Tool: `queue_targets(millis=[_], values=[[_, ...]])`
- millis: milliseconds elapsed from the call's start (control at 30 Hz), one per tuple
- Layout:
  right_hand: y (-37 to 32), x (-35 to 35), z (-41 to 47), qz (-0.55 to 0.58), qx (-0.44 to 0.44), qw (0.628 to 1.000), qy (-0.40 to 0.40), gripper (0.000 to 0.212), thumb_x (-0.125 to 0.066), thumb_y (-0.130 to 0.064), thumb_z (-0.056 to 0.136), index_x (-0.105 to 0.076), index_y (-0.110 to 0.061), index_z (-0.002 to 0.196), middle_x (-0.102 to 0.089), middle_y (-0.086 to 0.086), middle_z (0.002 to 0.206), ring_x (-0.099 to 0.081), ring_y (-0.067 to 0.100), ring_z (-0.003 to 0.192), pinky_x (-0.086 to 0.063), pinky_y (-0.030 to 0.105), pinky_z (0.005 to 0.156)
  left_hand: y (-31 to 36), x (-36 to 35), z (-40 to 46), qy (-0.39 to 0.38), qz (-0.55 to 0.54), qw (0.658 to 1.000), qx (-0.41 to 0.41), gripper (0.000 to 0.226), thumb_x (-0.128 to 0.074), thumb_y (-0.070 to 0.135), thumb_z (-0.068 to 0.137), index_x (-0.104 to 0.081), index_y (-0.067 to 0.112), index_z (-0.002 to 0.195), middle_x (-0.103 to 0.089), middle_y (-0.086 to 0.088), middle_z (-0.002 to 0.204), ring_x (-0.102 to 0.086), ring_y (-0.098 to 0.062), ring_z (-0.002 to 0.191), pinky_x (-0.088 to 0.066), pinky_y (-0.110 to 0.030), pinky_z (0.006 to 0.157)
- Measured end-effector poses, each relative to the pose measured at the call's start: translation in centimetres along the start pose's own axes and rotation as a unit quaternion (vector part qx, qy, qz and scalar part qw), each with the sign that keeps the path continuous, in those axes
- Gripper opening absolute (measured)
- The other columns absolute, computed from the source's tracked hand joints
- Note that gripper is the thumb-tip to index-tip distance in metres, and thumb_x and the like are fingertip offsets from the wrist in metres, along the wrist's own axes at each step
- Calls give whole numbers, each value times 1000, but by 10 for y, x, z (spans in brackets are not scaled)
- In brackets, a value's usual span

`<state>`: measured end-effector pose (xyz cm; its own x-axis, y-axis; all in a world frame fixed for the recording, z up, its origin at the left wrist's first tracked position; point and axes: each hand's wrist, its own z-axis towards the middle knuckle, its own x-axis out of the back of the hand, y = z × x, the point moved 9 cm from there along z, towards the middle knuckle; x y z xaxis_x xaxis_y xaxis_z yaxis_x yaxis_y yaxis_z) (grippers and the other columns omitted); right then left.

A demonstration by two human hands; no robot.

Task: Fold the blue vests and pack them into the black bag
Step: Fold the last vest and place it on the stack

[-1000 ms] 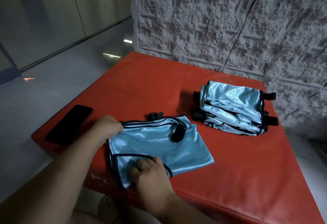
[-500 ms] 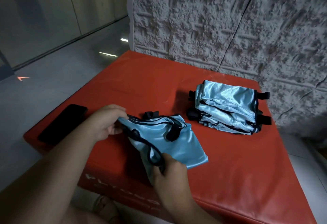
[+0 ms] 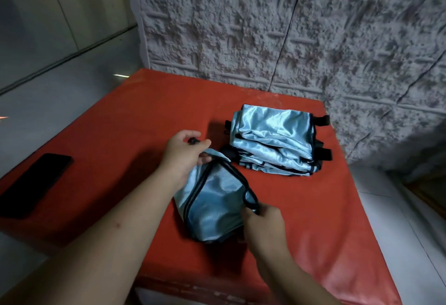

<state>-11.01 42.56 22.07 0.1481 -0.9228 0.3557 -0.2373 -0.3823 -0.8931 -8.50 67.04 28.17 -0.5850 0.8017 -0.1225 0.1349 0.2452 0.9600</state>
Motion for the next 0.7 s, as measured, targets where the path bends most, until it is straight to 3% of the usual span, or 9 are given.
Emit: queue_targets(millis=[100,167,200,267,333,433,567,633,700], values=[[10,5,16,-46,-13,999,9,24,-53,-28,75,-71,-12,76,-70,7,61,-69,34,61,-58,51,55,-8,-11,4,-12,6,1000,-1,39,-75,20,92,-57,11,126,-66,-18,109,-71,-23,80,-63,-35,75],[15,10,24,-104,-26,994,11,26,-53,-33,74,-70,-14,78,-70,7,62,-69,35,64,-59,47,58,-5,4,12,39,115,991,-51,31,-75,24,91,-62,16,118,-69,-17,108,-70,-23,82,-61,-40,81],[18,13,27,-140,-36,989,20,32,-54,-41,74,-69,-13,80,-71,7,65,-70,34,66,-60,43,60,-1,14,17,63,229,968,-77,29,-76,26,89,-65,19,115,-70,-15,110,-69,-25,88,-58,-39,85],[23,19,25,-206,-44,977,29,53,-54,-59,72,-69,-9,81,-71,7,68,-71,32,68,-59,37,63,-6,29,25,66,464,881,-72,41,-75,37,86,-65,21,122,-70,-12,119,-66,-31,107,-52,-39,94],[30,11,16,-207,-57,976,-27,62,-56,-66,74,-68,-5,71,-69,9,61,-72,33,66,-61,41,67,-23,41,28,24,563,825,-31,50,-71,44,86,-61,17,128,-68,-12,125,-63,-34,115,-51,-38,96],[31,-3,1,-184,-71,974,-111,62,-63,-62,84,-65,-6,58,-60,2,44,-69,25,56,-59,40,66,-33,45,28,-17,562,826,-27,43,-68,47,89,-66,14,117,-71,-9,115,-66,-32,104,-53,-36,87],[22,4,20,-120,-57,990,-40,56,-78,-59,74,-72,-3,70,-70,2,57,-70,19,56,-61,42,62,-38,43,19,-99,490,866,32,48,-74,62,79,-73,15,90,-75,1,84,-70,-18,76,-56,-29,69],[17,3,24,-119,-65,991,-20,46,-83,-49,70,-69,-6,71,-70,3,60,-70,23,58,-61,40,59,-42,44,7,-150,478,861,87,50,-79,61,76,-72,15,95,-73,3,81,-64,-13,66,-45,-23,56],[9,4,26,-185,-55,981,-5,36,-76,-39,77,-61,-9,67,-63,1,59,-66,24,61,-51,33,56,-48,51,1,-172,477,854,120,51,-86,54,72,-70,19,104,-75,3,93,-65,-11,77,-44,-23,60]])
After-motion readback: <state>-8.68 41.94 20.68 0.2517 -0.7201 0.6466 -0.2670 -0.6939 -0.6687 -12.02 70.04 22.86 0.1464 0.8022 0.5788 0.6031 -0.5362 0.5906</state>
